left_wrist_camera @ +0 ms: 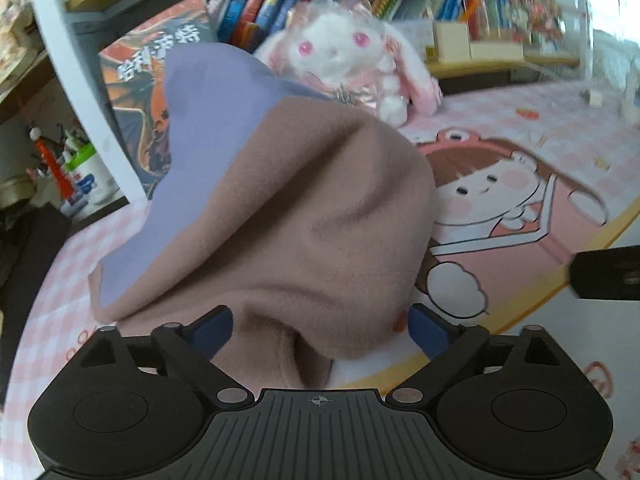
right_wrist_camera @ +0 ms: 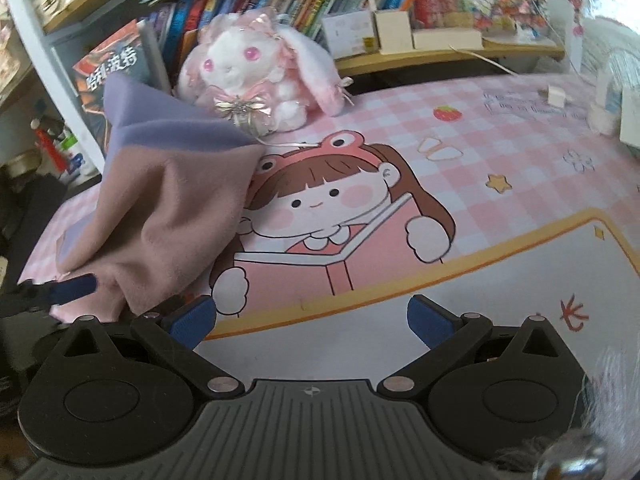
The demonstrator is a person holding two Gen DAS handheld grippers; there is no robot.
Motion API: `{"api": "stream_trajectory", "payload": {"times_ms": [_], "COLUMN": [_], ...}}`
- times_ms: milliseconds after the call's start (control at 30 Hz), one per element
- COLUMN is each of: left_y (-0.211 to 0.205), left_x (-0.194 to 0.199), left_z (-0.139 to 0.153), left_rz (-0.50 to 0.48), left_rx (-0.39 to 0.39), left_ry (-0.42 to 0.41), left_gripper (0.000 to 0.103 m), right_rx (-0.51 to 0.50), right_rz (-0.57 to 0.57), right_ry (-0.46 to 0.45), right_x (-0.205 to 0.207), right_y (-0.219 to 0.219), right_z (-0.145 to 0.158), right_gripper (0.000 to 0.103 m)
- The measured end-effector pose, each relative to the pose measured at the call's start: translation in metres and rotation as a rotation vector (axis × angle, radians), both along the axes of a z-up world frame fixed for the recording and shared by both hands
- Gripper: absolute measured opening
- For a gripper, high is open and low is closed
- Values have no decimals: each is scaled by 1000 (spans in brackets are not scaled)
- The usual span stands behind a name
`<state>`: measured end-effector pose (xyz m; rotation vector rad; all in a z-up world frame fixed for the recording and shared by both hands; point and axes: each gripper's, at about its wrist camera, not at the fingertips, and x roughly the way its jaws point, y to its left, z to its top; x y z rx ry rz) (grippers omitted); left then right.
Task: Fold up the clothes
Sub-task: 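Grasp the crumpled sweater with both grippers and lift it off the mat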
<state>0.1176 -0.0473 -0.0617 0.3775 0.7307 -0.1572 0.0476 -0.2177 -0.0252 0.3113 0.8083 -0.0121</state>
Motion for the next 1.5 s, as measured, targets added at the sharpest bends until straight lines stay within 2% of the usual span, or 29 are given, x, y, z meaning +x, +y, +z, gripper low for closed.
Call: {"api": "stream_trajectory", "payload": {"times_ms": [67,100,133,200,233,300,367,467,567,767,833,933,967,1033,1067,1100,1133,1167,1200,1267,1367,1500], "left_y": [-2,-2,-3,-1,0,7,13,16,12,-12,-23,-41,-47,-57,-61,-63,-65,-68,-70,-79,-88,-65], "left_x": [1,2,3,6,7,5,-2,-21,-45,-98,-116,-140,-147,-154,-157,-157,-157,-158,-158,-160,-163,-164], "left_z": [-3,-3,-3,-1,-1,10,28,57,78,90,94,103,106,112,115,118,122,127,134,148,178,220], "left_rz": [-22,-28,-32,-23,-18,4,31,20,-4,-63,-99,-168,-191,-220,-231,-237,-241,-256,-273,-336,-444,-554], "left_rx": [22,35,43,53,52,22,-33,-105,-152,-244,-279,-326,-340,-359,-367,-380,-394,-416,-440,-475,-573,-867], "left_ry": [-38,-50,-59,-61,-59,-54,-63,-92,-110,-80,-69,-63,-62,-66,-70,-75,-80,-91,-102,-146,-240,-360], "left_gripper": [90,85,67,41,32,22,17,16,15,15,15,15,15,15,15,15,14,14,14,14,14,14], "right_rx": [12,17,22,35,47,80,143,275,459,879,953,1023,1051,1091,1109,1126,1143,1160,1163,1140,1108,998], "right_rz": [-3,-3,-4,-5,-5,-5,-7,-6,5,75,96,101,96,95,96,97,98,98,103,124,141,281], "right_ry": [-1,-3,-5,-9,-9,-5,4,9,-1,-8,17,55,63,55,45,35,25,15,-7,-98,-246,-488], "right_x": [-3,-4,-6,-8,-10,-11,-12,-11,-8,2,5,6,7,8,8,8,9,9,9,8,5,0], "right_y": [-3,-5,-7,-11,-13,-19,-26,-41,-58,-85,-87,-91,-93,-101,-106,-111,-116,-120,-126,-139,-163,-175], "right_z": [0,1,1,2,2,2,3,4,4,-3,-8,-17,-21,-22,-20,-19,-18,-17,-12,9,57,153], "right_gripper": [103,103,103,102,101,101,101,100,99,99,99,97,90,85,73,54,42,24,17,13,11,11]}}
